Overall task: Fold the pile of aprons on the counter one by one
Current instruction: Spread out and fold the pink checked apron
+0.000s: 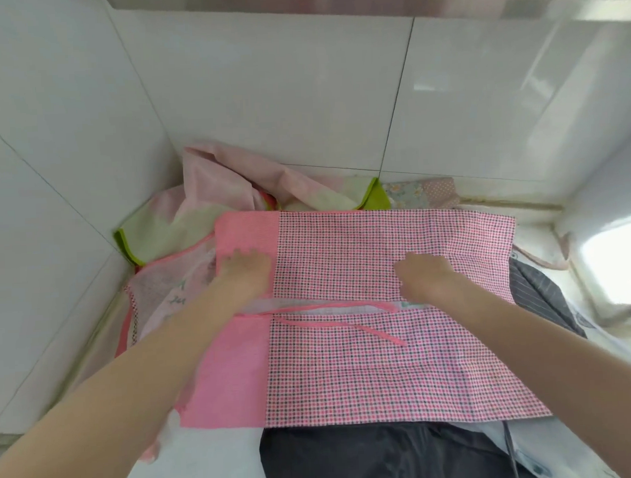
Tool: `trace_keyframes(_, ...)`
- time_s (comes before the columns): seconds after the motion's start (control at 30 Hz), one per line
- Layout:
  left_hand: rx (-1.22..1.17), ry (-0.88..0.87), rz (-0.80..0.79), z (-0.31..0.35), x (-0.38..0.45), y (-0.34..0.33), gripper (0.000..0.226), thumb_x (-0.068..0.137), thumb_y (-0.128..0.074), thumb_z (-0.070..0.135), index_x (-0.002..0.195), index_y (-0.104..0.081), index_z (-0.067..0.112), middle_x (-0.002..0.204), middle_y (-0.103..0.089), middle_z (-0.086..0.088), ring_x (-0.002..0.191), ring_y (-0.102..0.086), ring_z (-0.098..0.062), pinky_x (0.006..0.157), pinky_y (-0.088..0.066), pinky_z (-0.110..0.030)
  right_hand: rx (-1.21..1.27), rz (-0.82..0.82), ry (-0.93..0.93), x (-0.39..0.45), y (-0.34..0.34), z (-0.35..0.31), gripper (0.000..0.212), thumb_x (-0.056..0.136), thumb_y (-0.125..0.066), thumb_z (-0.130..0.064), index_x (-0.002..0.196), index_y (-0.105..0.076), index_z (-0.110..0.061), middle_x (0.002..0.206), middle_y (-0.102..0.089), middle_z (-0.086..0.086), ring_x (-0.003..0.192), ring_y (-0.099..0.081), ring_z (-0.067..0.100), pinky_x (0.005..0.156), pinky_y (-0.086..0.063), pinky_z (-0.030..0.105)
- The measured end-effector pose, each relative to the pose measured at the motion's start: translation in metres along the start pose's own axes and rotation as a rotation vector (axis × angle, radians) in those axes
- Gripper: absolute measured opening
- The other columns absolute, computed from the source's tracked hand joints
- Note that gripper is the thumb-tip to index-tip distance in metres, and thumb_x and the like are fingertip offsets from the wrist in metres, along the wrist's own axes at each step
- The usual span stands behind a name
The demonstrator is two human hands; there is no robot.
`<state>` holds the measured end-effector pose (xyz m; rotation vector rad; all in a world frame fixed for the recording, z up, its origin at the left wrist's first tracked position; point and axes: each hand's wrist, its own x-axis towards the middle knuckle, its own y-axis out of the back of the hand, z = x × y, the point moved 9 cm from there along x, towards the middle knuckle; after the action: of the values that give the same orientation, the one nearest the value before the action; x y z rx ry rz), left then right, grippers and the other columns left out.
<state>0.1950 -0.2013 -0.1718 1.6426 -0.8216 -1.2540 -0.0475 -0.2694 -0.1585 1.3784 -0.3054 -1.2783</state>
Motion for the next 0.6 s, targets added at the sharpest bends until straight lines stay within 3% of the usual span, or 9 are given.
trace_keyframes(0.13, -0.171, -0.179, 0.183, 0.029, 0.03, 0.034, 0.057, 0.089, -0.049, 0.002, 0.142, -0.034, 0.014, 0.149, -0.031, -0.009, 0.134, -0.031, -0.032, 0.11, -0.03, -0.044, 0.114, 0.163, 0.014, 0.019, 0.038, 0.025, 0.047, 0.091, -0.048, -0.006, 0.137, -0.038, -0.01, 0.138, -0.035, 0.012, 0.126, -0.039, 0.03, 0.089, -0.045, 0.041)
trace_keyframes(0.23, -0.2, -0.188, 0.233, 0.038, 0.051, 0.054, 0.067, 0.089, -0.047, -0.002, 0.148, -0.021, 0.016, 0.156, -0.017, -0.005, 0.14, -0.018, -0.035, 0.114, -0.022, -0.047, 0.12, 0.238, 0.014, 0.04, 0.055, 0.041, 0.058, 0.087, -0.051, 0.0, 0.14, -0.029, -0.009, 0.139, -0.034, 0.012, 0.128, -0.035, 0.03, 0.095, -0.042, 0.044)
trace_keyframes(0.3, -0.15, -0.169, 0.25, 0.039, 0.065, 0.062, 0.066, 0.091, -0.044, 0.001, 0.149, -0.018, 0.016, 0.156, -0.018, -0.004, 0.138, -0.019, -0.037, 0.114, -0.018, -0.05, 0.115, 0.254, -0.007, 0.055, 0.058, 0.051, 0.061, 0.087, -0.054, -0.003, 0.141, -0.027, -0.01, 0.141, -0.034, 0.01, 0.131, -0.033, 0.03, 0.101, -0.036, 0.046)
trace_keyframes(0.37, -0.102, -0.142, 0.266, 0.035, 0.075, 0.066, 0.057, 0.093, -0.043, 0.008, 0.146, -0.025, 0.016, 0.15, -0.032, -0.006, 0.133, -0.027, -0.035, 0.111, -0.021, -0.05, 0.1, 0.249, -0.037, 0.065, 0.059, 0.059, 0.056, 0.089, -0.052, -0.005, 0.139, -0.03, -0.009, 0.14, -0.038, 0.01, 0.13, -0.034, 0.03, 0.103, -0.032, 0.046)
trace_keyframes(0.47, -0.063, -0.094, 0.319, 0.027, 0.078, 0.074, 0.034, 0.095, -0.044, 0.013, 0.129, -0.05, 0.013, 0.125, -0.057, -0.011, 0.121, -0.039, -0.032, 0.097, -0.033, -0.041, 0.043, 0.197, -0.08, 0.072, 0.058, 0.072, 0.034, 0.091, -0.046, -0.004, 0.124, -0.05, -0.011, 0.124, -0.055, 0.008, 0.12, -0.047, 0.027, 0.103, -0.031, 0.042)
trace_keyframes(0.6, -0.061, -0.079, 0.398, 0.017, 0.064, 0.089, 0.026, 0.095, -0.048, 0.024, 0.11, -0.065, 0.012, 0.106, -0.059, -0.014, 0.112, -0.043, -0.029, 0.089, -0.031, -0.034, 0.099, 0.248, -0.156, 0.06, 0.07, 0.09, 0.028, 0.09, -0.045, -0.002, 0.112, -0.061, -0.008, 0.117, -0.06, 0.01, 0.115, -0.052, 0.029, 0.096, -0.04, 0.037)
